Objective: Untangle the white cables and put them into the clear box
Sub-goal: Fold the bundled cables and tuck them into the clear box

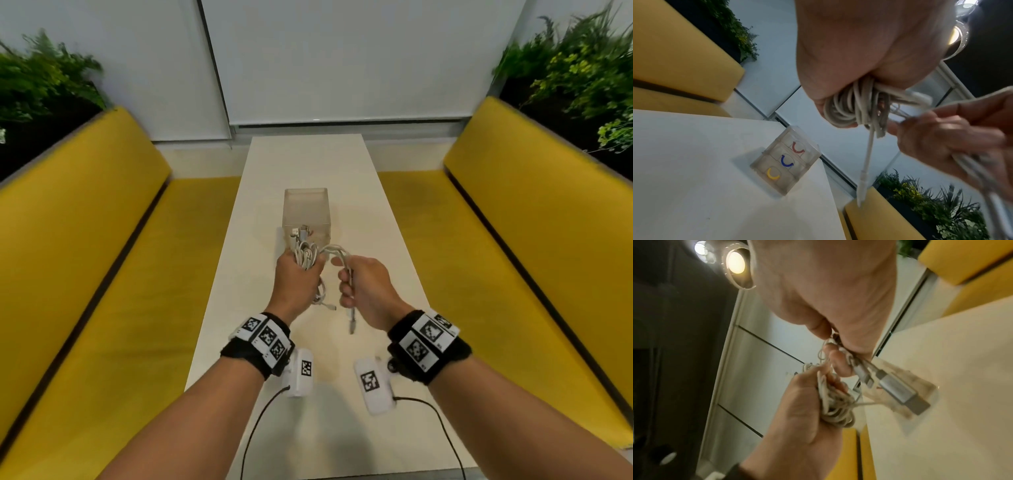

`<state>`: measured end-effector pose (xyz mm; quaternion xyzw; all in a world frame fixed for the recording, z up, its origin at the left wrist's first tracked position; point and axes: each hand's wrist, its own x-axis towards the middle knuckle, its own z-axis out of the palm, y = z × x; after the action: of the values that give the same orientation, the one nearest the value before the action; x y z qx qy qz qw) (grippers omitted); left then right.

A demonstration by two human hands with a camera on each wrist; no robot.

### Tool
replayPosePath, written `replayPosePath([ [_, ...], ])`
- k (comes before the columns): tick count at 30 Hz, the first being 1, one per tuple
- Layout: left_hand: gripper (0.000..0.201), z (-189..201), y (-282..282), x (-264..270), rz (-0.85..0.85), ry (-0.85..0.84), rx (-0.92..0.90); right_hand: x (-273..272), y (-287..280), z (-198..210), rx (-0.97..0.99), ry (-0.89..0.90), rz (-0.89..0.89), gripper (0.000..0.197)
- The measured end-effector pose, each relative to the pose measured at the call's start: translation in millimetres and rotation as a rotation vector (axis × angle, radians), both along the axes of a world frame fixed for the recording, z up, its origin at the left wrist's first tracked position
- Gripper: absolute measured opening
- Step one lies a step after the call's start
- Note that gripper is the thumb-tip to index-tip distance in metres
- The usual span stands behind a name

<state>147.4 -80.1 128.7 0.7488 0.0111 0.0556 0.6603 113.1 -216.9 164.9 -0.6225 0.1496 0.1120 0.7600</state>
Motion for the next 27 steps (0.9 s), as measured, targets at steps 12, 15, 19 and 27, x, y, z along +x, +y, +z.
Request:
replayPosePath([
  [12, 0.022, -6.4, -8.4, -12.4, -0.043, 0.047, -0.323, -5.7, 21.0, -6.0, -0.218, -0.147, 0.033, 0.031],
  [15, 0.035, -5.4, -11.9, -17.8, -0.111, 0.075, -0.342, -7.8, 21.1, -8.1, -0.315, -0.168, 0.008, 0.029],
  [19, 0.035, -9.4, -12.5, -19.7, -0.103, 0.083, -0.27, -8.5, 20.4, -11.7, -0.599, -0.186, 0.138, 0.033],
  [27, 0.018, -8.5, -3.7, -16.0, -0.145, 0.098, -0.158, -12.3, 10.7, -2.8, -0.319, -0.15, 0.211, 0.03],
])
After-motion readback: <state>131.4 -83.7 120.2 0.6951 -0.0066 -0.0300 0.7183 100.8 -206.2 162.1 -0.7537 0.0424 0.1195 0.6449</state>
